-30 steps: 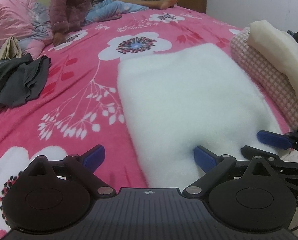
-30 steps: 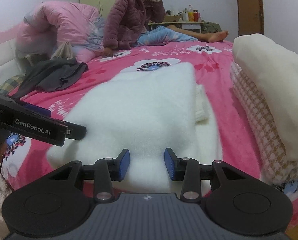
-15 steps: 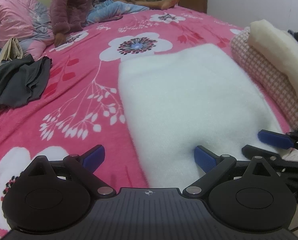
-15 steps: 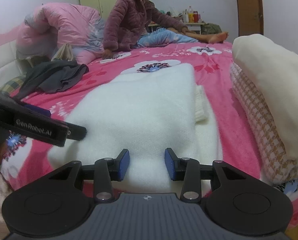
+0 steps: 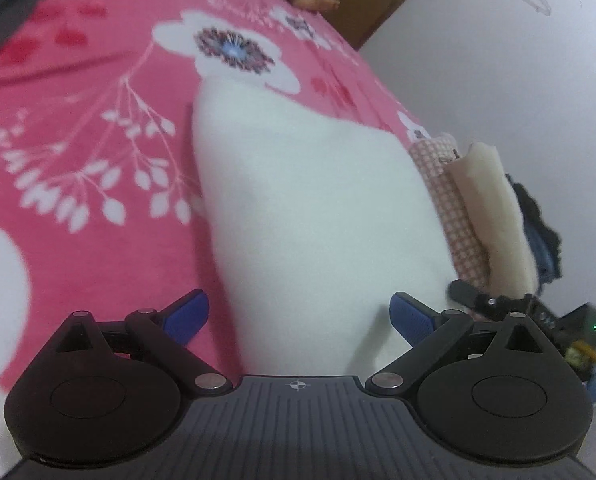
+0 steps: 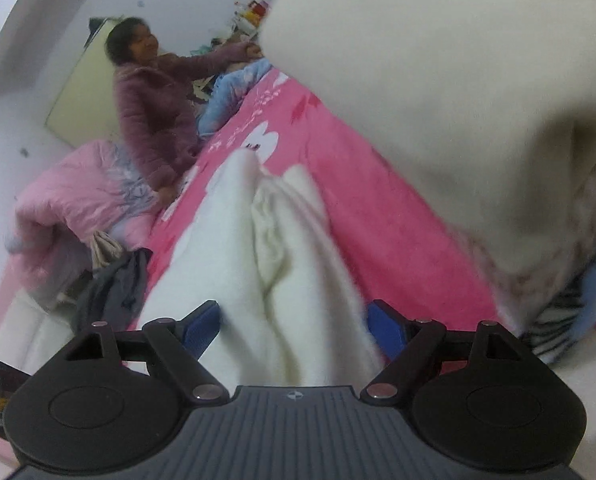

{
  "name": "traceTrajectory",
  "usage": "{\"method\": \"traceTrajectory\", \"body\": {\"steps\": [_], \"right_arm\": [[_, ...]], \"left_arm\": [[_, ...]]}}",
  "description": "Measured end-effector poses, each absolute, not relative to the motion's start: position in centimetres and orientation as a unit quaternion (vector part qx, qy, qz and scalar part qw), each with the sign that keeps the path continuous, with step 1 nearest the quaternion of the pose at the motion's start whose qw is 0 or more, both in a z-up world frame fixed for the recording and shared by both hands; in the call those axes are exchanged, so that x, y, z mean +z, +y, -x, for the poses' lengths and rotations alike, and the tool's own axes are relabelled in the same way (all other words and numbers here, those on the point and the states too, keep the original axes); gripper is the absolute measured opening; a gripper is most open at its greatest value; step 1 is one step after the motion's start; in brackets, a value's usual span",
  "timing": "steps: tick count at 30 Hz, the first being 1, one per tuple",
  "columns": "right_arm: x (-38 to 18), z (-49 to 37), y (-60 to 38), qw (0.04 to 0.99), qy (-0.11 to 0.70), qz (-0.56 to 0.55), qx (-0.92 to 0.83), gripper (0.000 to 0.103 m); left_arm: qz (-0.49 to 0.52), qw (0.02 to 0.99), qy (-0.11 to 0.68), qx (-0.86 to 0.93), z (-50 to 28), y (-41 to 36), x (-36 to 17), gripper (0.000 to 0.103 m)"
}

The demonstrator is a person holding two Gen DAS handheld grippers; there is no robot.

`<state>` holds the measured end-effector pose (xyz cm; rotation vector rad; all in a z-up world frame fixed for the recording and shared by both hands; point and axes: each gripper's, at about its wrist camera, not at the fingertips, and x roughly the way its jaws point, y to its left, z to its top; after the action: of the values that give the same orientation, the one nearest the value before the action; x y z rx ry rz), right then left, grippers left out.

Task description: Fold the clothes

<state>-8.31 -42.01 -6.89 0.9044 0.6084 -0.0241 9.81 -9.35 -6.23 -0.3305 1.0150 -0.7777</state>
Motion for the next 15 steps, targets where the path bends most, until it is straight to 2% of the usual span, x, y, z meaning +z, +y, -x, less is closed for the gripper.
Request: {"method": "traceTrajectory", "body": {"steps": [5, 10, 12, 13, 15], "right_arm": [[-8.1, 5.6, -42.5, 0.842, 0.294, -0.452, 0.03, 0.099], [-8.6, 4.3, -43.1, 0.845, 0.27, -0.459, 0.046, 0.099], [-8.7, 4.2, -42.8, 0.85, 0.266, -0.453, 0.048, 0.094], [-8.5, 4.2, -42.5, 0.853, 0.268, -0.444, 0.047, 0.086], [-8.1, 4.6, -41.7, 0.861, 0.267, -0.43, 0.057, 0.079]], "left_arm": [[0.163, 0.763, 0.493, -0.385, -12.6, -10.9, -7.4, 0.098], [0.169, 0.751, 0.496, -0.401, -14.2, -12.4, -8.3, 0.102], [0.171, 0.75, 0.492, -0.408, -14.4, -12.7, -8.4, 0.102], [0.17, 0.75, 0.488, -0.413, -14.2, -12.7, -8.2, 0.102], [0.167, 0.75, 0.479, -0.424, -13.8, -12.6, -7.6, 0.101]]}}
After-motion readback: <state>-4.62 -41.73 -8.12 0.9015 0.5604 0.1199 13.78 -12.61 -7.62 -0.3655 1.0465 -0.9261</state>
